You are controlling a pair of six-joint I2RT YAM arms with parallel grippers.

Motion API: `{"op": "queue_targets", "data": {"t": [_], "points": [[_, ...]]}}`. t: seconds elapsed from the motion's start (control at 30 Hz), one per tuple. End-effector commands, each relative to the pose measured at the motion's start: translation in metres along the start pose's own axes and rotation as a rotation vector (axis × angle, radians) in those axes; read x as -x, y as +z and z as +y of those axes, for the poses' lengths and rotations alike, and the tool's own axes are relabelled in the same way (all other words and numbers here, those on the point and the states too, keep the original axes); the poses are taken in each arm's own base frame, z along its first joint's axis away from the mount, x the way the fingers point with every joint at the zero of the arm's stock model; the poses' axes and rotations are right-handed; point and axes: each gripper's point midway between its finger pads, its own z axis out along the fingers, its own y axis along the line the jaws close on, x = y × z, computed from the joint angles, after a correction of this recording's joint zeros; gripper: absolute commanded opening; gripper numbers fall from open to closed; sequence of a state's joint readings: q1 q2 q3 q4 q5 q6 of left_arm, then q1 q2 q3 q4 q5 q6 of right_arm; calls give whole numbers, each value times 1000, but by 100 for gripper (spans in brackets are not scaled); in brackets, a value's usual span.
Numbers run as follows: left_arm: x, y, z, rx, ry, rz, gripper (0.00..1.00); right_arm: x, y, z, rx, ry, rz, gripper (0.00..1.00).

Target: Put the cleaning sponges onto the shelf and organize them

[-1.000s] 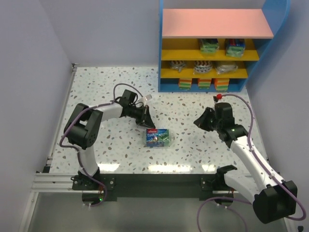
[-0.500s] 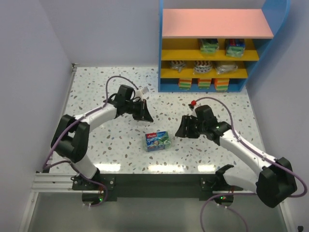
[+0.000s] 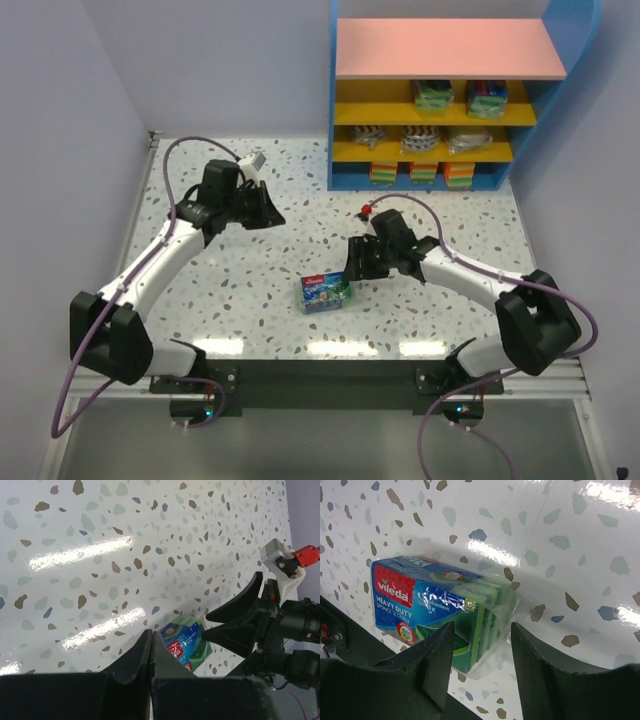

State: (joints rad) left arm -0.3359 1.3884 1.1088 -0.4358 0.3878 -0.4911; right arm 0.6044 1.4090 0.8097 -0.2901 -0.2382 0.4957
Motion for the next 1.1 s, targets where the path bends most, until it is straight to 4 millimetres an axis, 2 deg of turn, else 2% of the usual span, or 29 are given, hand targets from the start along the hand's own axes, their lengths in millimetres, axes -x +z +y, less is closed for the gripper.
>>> {"op": "queue_targets", "data": {"t": [0.0,0.1,0.2,0.23,0.3,0.43,0.5,0.63,0.73,0.83,0.93,1.03,1.07], "points": [[-6,-15,10,47,-28,-13,0,18,6,25,100,-41,-35,53],[-14,-19,18,64,-40,-2,0,11,15,24,105,-29,-11,51],[-18,-22,24,74,-48,-1,0,5,24,21,105,-18,9,38],[-19,-23,24,74,-48,-1,0,3,26,21,110,-12,19,27],[-20,-25,28,83,-53,-2,0,-2,30,18,105,2,38,16],[-19,-32,33,99,-50,-11,0,-9,24,17,98,24,48,0],[-17,-37,36,106,-53,-24,0,-12,18,15,86,37,51,0],[-12,-45,37,113,-51,-50,0,-7,0,27,119,98,30,0],[-5,-52,38,122,-51,-75,0,11,-22,48,176,166,-28,0],[4,-58,38,133,-48,-97,0,40,-51,69,240,233,-130,0],[12,-64,39,140,-44,-117,0,78,-87,91,312,301,-250,0],[15,-67,38,138,-39,-122,0,106,-121,100,364,366,-349,0],[14,-68,38,136,-38,-121,0,123,-137,102,383,384,-400,0]]}}
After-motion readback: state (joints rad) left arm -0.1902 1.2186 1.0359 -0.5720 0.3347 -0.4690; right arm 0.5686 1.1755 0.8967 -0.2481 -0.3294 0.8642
